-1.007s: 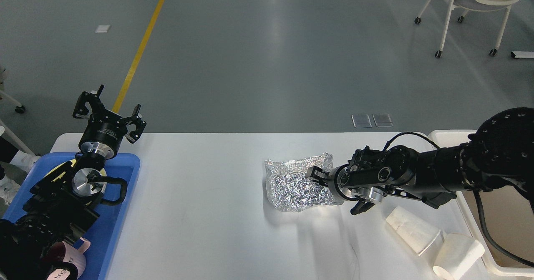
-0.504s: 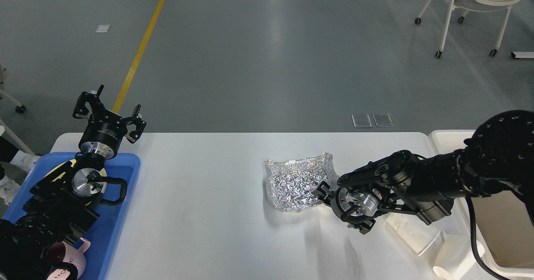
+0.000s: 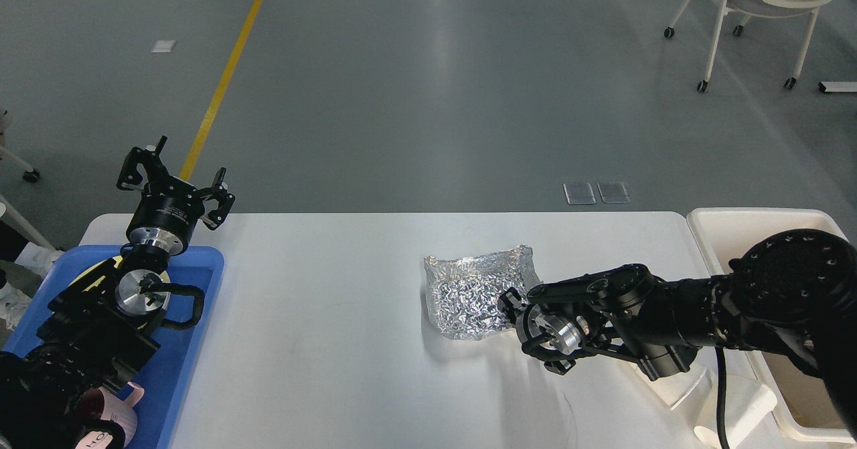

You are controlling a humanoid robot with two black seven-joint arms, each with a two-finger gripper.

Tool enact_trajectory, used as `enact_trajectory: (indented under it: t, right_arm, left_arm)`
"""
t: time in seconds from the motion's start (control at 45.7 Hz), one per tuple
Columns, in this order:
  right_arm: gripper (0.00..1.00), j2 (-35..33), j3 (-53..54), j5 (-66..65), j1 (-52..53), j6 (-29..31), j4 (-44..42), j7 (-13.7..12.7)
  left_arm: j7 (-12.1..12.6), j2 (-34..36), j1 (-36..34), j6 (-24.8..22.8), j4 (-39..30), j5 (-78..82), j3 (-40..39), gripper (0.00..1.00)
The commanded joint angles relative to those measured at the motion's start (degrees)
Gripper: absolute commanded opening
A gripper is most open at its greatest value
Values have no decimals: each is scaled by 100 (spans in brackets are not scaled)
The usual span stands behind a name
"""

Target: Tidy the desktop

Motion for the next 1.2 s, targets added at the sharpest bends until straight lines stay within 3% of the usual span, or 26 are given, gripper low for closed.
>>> enact_trajectory:
  t: [0.0, 0.044, 0.438, 0.679, 0.81, 0.92, 1.117, 1.138, 1.182]
  right_arm:
    - [8, 94, 3, -7, -136, -4, -77, 1]
    - [0, 138, 3, -7, -171, -4, -121, 1]
    - [0, 200, 3, -16, -119, -39, -121, 1]
    - [0, -476, -85, -1060, 583, 84, 1125, 1]
    - [0, -758, -874, -1554, 1506, 224, 1943, 10]
    - [0, -785, -1184, -1616, 1911, 575, 2129, 151]
    - [0, -662, -1184, -1572, 1762, 611, 2094, 151]
    - [6, -661, -1184, -1580, 1762, 602, 2094, 151]
    - [57, -688, -1184, -1598, 1797, 558, 2085, 151]
  left_arm:
    - [0, 0, -2, 0, 0, -2, 0, 99]
    - [0, 0, -2, 0, 0, -2, 0, 100]
    - [0, 0, -2, 0, 0, -2, 0, 99]
    - [0, 0, -2, 0, 0, -2, 0, 100]
    - [0, 0, -2, 0, 0, -2, 0, 100]
    - [0, 0, -2, 0, 0, 7, 0, 99]
    - [0, 0, -2, 0, 0, -2, 0, 100]
    - [0, 0, -2, 0, 0, -2, -9, 99]
    - [0, 0, -2, 0, 0, -2, 0, 99]
